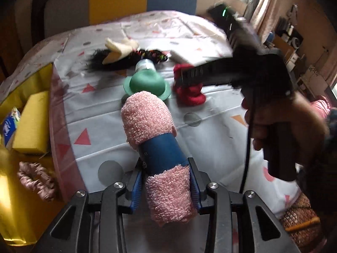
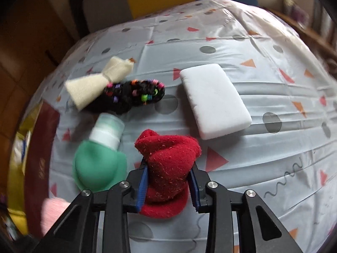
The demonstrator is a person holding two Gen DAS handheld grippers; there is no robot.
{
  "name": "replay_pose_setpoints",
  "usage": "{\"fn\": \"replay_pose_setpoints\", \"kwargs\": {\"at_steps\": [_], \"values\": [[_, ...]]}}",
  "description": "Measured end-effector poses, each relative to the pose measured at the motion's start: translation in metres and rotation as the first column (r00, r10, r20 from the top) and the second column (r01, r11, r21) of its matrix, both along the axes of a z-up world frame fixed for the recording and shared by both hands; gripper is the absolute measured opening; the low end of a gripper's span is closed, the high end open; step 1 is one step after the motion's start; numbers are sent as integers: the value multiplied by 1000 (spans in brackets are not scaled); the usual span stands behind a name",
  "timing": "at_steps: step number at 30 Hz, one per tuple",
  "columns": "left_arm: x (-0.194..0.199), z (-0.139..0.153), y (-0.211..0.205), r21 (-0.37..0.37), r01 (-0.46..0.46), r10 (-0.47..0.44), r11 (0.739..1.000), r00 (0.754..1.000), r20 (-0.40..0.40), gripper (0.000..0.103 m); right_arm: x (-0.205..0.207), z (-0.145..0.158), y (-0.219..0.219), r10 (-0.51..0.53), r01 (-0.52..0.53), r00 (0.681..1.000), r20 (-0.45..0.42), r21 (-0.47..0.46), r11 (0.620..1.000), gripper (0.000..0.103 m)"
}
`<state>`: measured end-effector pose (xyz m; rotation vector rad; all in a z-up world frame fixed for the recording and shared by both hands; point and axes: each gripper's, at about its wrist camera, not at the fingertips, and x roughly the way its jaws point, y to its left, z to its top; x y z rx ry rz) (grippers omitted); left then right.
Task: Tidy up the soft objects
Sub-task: 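Carry the towel roll with the left gripper into the tray while the right gripper grasps the red mitten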
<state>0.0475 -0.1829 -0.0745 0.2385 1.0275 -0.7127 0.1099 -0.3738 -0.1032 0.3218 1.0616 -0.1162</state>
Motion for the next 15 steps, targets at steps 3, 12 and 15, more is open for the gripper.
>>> {"fn": "replay_pose_setpoints", "kwargs": {"at_steps": [3, 12, 15], "values": [[-11, 16, 13, -46, 3, -3, 999, 1000, 2, 38, -10, -4, -6, 39, -39, 999, 8, 30, 999, 34], [-13, 68, 74, -158, -99, 105, 982, 994, 33, 38, -17, -6, 2, 75, -73, 996, 47, -42, 996, 34], [1, 80, 114, -192, -197, 208, 961, 977, 38, 38, -23, -8, 11, 89, -82, 993, 78, -88, 993, 34]]}}
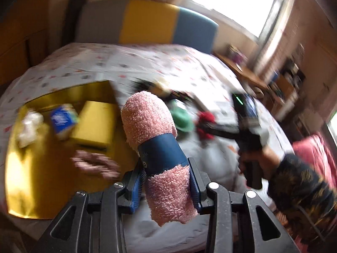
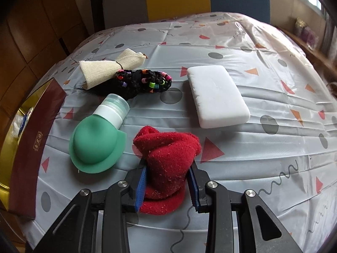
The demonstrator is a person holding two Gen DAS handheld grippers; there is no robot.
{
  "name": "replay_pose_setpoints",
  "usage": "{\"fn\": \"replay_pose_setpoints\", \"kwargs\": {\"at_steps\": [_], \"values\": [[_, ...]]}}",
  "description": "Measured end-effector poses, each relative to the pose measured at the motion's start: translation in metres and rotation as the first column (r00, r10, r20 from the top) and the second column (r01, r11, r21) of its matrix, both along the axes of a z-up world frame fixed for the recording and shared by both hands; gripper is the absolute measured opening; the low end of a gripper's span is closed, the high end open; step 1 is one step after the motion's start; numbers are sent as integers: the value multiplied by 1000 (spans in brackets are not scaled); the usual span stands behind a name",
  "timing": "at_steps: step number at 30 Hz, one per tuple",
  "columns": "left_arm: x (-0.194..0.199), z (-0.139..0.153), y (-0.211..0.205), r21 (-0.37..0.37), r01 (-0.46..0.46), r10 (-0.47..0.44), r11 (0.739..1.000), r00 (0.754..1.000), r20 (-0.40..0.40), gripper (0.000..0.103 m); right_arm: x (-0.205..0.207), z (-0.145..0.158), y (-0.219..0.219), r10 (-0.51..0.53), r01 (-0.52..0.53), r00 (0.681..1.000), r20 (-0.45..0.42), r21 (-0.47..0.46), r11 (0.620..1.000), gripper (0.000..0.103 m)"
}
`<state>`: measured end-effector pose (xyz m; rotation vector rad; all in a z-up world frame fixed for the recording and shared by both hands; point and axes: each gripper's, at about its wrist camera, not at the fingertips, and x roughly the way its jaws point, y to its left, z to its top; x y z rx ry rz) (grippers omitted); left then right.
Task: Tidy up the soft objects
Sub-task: 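Carry the towel roll with the left gripper into the tray while the right gripper grasps the red mitten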
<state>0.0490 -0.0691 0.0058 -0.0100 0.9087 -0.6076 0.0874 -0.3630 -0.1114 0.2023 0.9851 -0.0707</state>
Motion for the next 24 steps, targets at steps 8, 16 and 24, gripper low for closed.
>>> {"fn": "replay_pose_setpoints", "kwargs": {"at_steps": [8, 16, 24], "values": [[30, -10, 121, 5, -334, 333, 943, 940, -71, 38, -18, -2, 5, -16, 18, 997, 80, -33, 999, 34], [49, -36, 161, 57, -405, 409, 913, 903, -131, 38, -16, -2, 5, -20, 25, 996, 92, -45, 999, 34], [96, -42, 146, 78, -355, 364, 931, 919, -151, 38, -18, -2, 4, -22, 26, 995, 100, -42, 999, 34]]}}
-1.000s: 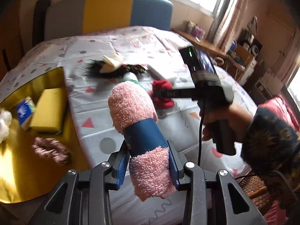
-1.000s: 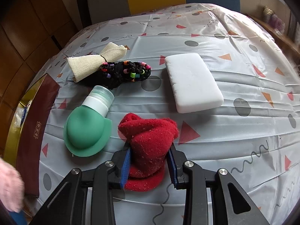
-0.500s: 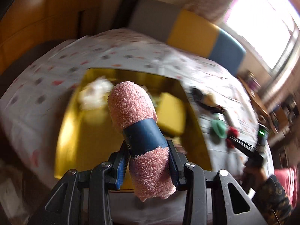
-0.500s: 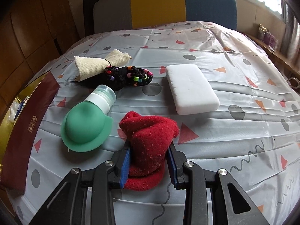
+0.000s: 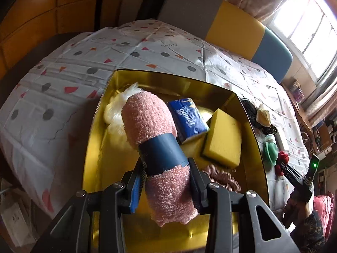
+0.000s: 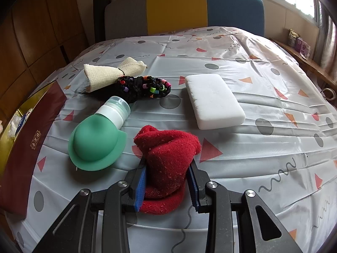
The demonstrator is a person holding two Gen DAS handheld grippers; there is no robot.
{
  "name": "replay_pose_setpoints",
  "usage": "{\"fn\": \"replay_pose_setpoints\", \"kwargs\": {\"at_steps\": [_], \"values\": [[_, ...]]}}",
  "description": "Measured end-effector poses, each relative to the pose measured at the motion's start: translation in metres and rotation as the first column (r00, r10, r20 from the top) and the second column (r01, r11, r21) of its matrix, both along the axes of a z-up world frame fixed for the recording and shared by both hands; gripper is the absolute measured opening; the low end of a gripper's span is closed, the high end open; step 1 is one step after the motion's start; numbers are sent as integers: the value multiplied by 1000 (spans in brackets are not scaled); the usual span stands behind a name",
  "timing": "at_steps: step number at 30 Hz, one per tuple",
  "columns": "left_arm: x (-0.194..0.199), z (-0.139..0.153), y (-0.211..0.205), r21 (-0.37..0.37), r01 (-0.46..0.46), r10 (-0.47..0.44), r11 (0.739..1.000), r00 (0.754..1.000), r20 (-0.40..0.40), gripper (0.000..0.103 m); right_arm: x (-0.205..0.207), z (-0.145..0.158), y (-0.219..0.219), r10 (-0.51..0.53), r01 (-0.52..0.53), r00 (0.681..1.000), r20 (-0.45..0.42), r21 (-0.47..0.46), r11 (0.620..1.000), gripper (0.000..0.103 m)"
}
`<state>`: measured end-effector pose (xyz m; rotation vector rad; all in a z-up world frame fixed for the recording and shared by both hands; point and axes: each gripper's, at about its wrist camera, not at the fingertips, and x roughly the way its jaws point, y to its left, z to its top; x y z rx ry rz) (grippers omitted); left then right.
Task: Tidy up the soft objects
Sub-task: 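Carry the towel roll with the left gripper into the tray while the right gripper grasps the red mitten, then open the left gripper to release the towel roll in the tray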
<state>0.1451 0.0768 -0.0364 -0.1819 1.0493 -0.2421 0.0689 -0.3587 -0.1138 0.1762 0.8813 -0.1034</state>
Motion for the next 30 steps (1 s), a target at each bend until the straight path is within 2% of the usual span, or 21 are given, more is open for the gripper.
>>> {"fn": "replay_pose_setpoints", "kwargs": {"at_steps": [6, 12, 21, 24, 27, 30], "values": [[26, -12, -16, 54, 54, -52, 997, 997, -49, 38, 0, 0, -1, -1, 1, 1000, 4, 5, 1000, 34], [36, -18, -26, 91, 72, -67, 993, 996, -63, 38, 0, 0, -2, -2, 2, 1000, 7, 12, 1000, 35], [69, -36, -39, 225, 92, -73, 970, 993, -91, 40, 0, 0, -1, -3, 3, 1000, 7, 12, 1000, 35], [72, -39, -42, 251, 109, -89, 962, 992, -90, 46, 0, 0, -1, -3, 3, 1000, 8, 14, 1000, 35], [70, -34, -40, 238, 88, -71, 967, 994, -80, 61, 0, 0, -2, -3, 3, 1000, 8, 14, 1000, 35], [59, -22, -36, 243, 40, -34, 969, 999, -30, 61, 0, 0, -1, -3, 3, 1000, 8, 13, 1000, 36]]}}
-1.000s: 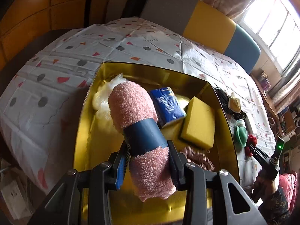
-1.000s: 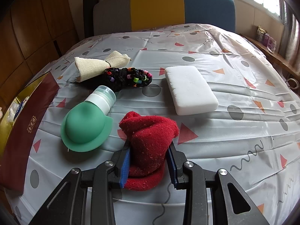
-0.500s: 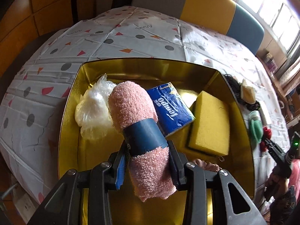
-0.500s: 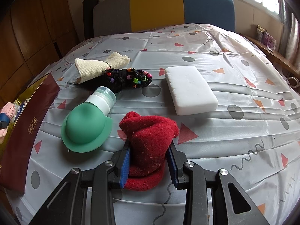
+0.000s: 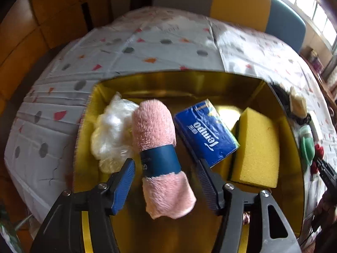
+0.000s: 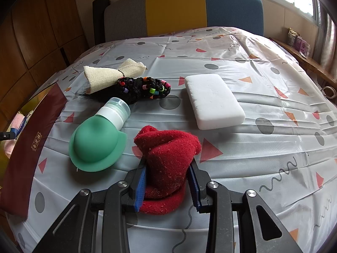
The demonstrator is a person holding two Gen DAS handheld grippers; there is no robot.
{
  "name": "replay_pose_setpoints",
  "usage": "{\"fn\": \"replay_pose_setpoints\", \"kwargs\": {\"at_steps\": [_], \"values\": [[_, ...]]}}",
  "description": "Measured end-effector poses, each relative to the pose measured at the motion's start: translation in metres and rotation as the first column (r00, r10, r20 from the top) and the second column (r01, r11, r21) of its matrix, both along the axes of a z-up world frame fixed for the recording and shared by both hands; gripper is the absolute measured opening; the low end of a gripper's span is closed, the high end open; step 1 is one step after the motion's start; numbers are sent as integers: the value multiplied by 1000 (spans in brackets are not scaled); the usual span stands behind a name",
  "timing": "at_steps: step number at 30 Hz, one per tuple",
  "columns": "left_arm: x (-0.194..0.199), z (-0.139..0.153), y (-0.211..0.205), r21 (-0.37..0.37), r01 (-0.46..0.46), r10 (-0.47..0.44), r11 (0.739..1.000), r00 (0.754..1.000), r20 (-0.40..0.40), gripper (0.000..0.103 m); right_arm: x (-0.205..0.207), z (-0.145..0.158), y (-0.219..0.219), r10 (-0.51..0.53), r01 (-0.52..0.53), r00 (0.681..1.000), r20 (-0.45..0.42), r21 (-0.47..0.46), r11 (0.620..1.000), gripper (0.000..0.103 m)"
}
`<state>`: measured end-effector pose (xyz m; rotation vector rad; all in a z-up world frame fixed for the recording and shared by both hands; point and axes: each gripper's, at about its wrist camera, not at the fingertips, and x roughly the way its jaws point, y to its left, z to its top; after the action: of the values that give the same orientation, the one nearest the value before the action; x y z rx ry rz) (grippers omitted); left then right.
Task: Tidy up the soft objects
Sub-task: 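Open the left gripper to release the towel roll in the tray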
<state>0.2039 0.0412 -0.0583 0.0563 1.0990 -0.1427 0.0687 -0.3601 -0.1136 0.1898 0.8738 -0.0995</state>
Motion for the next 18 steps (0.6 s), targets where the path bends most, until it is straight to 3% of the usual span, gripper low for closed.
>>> {"fn": "replay_pose_setpoints", "kwargs": {"at_steps": [7, 13, 18], "values": [[-56, 33, 10, -28, -97, 101, 995, 981, 165, 61, 1, 0, 1, -2, 2, 1000, -2, -12, 1000, 36], [-100, 49, 16, -40, -129, 135, 991, 958, 253, 61, 1, 0, 4, -2, 2, 1000, -5, -34, 999, 35], [-121, 53, 18, -36, -137, 142, 990, 949, 282, 61, 1, 1, 6, -1, 1, 1000, -8, -58, 998, 35]]}}
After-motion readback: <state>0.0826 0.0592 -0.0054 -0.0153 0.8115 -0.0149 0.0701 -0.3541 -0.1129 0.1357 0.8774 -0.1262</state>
